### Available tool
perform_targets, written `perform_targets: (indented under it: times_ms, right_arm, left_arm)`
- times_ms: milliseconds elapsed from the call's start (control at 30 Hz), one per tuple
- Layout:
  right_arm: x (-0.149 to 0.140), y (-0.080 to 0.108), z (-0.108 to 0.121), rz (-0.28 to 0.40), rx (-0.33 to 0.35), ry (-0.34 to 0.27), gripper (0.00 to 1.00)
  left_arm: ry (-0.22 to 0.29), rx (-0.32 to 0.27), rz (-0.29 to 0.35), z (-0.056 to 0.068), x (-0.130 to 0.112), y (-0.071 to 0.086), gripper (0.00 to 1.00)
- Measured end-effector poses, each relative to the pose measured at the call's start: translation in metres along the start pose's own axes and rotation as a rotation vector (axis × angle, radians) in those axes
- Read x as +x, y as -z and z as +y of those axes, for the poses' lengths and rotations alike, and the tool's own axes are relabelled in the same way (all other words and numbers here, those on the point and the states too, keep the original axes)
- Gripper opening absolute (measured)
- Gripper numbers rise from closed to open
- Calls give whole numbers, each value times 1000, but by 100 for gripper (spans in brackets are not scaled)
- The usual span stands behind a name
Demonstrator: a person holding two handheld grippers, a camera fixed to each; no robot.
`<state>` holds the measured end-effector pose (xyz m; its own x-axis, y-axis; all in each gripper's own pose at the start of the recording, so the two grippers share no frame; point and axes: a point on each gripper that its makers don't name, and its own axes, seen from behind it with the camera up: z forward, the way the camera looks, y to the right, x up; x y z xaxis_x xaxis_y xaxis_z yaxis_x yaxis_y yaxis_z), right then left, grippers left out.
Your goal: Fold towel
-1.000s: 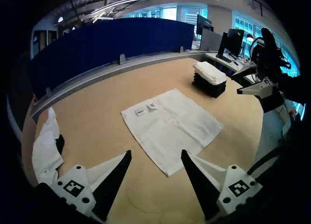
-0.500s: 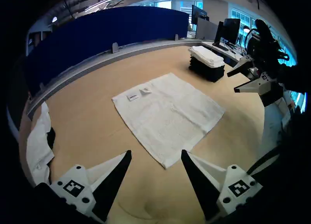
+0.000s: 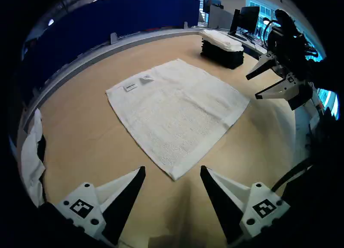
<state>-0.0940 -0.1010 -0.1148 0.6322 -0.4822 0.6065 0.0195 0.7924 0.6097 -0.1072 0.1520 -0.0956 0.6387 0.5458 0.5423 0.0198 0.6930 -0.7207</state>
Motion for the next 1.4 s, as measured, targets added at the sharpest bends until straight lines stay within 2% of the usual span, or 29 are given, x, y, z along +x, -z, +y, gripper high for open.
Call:
perform_targets:
  times_ms: [233,500,633,767,967,1033,1133,1167,1233,1300,1400]
  right_arm:
    - [-19,-10,-2,-37,15,-4,98]
    - [-28,-18,-3,-57,21,-18,81]
    - [-31,-19,-7,-65,31,-21,72]
    - [-32,-21,-9,-68,28,-21,70]
    - [-36,-22,-12,-74,31,-26,52]
    - [-36,-22,-13,-73,30,-31,51]
    - [-35,-22,-13,-69,28,-39,49]
    - [-34,-22,-12,-67,26,-41,47]
    - [-34,-21,-11,-65,19,-41,35]
    - [-35,-22,-8,-63,5,-39,29]
    - [-36,-22,-8,-61,7,-43,24]
  left_arm:
    - [3,-23,-30,10,-9,-10,94]
    - [-14,-4,-48,9,-12,-16,90]
    - [-17,15,-48,5,-13,-16,82]
    - [-16,22,-49,5,-14,-16,73]
    - [-7,35,-50,5,-13,-17,61]
    - [-10,36,-52,5,-13,-17,53]
    - [-22,36,-55,7,-13,-17,48]
    - [-25,37,-56,8,-13,-17,47]
    - [-30,36,-58,10,-13,-17,40]
    - [-32,32,-59,13,-13,-17,33]
    - [-29,37,-59,13,-13,-17,32]
